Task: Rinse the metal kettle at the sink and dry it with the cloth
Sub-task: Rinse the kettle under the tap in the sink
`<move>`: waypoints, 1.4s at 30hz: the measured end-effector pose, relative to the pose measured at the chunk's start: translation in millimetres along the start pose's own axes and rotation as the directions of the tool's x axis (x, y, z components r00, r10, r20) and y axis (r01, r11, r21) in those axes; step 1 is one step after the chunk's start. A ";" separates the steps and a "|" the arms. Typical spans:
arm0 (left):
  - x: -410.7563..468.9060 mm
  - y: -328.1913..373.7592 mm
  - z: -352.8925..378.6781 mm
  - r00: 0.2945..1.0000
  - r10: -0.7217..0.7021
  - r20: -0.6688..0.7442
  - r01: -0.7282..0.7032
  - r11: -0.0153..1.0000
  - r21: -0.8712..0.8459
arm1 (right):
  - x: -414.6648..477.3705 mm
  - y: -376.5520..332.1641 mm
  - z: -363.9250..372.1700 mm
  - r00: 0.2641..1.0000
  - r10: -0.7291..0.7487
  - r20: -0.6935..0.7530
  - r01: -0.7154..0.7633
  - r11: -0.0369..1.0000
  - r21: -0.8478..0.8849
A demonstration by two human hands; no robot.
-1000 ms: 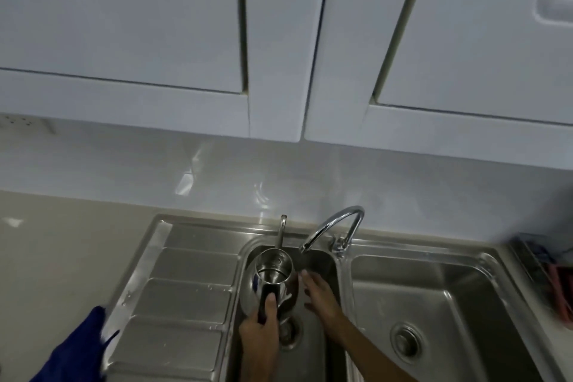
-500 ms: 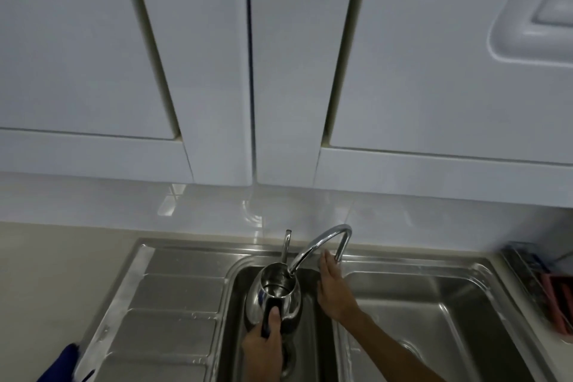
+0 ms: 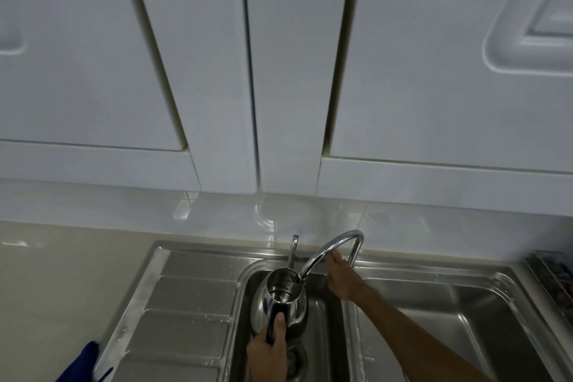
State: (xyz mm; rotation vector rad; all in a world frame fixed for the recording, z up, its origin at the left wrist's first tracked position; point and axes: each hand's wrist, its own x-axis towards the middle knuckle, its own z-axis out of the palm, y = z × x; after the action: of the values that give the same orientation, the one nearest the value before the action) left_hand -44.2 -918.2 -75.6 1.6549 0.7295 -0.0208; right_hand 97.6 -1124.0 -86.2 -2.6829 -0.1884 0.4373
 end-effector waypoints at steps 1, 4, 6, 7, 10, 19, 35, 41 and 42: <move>1.4 -1.5 -0.6 1.000 -0.008 0.004 0.008 1.000 0.008 | 0.5 0.0 -0.9 1.000 -0.014 -0.009 0.014 1.000 0.011; 2.5 -3.9 -3.1 1.000 -0.022 -0.005 0.022 1.000 0.017 | -4.8 -2.3 7.7 0.993 0.001 -0.121 0.009 0.996 0.084; 3.0 -4.3 -2.7 1.000 -0.024 -0.001 0.024 1.000 0.020 | -17.1 -11.2 20.2 0.952 0.119 -0.283 -0.053 0.971 0.232; 2.6 -2.9 -1.4 1.000 -0.024 0.002 0.023 1.000 0.021 | -27.3 -19.8 25.8 0.913 0.206 -0.351 -0.088 0.941 0.325; -0.5 0.3 -0.1 1.000 -0.018 -0.002 0.018 1.000 0.010 | -52.9 -37.4 59.6 0.853 0.456 -0.254 -0.230 0.766 0.601; -4.9 -2.8 -5.5 0.999 -0.049 -0.009 0.049 0.999 -0.021 | -89.3 -82.0 110.3 0.750 0.323 0.577 -0.517 -0.259 0.816; 0.7 0.4 -18.7 0.993 0.082 0.080 -0.079 0.996 -0.041 | -93.1 -101.6 102.8 0.774 0.381 0.505 -0.364 -0.385 0.848; -2.9 -0.7 -17.3 0.993 0.066 0.094 -0.063 0.997 -0.039 | -96.0 -99.8 102.8 0.768 0.401 0.500 -0.348 -0.394 0.851; -4.0 -1.2 -17.1 0.992 0.063 0.107 -0.060 0.998 -0.034 | -95.5 -97.6 103.9 0.763 0.404 0.504 -0.353 -0.394 0.849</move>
State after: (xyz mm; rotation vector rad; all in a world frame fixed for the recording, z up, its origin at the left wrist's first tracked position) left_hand -54.4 -904.6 -71.1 1.6327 0.5943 -0.0543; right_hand -33.0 -1015.1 -108.8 -0.8573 0.8961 0.4142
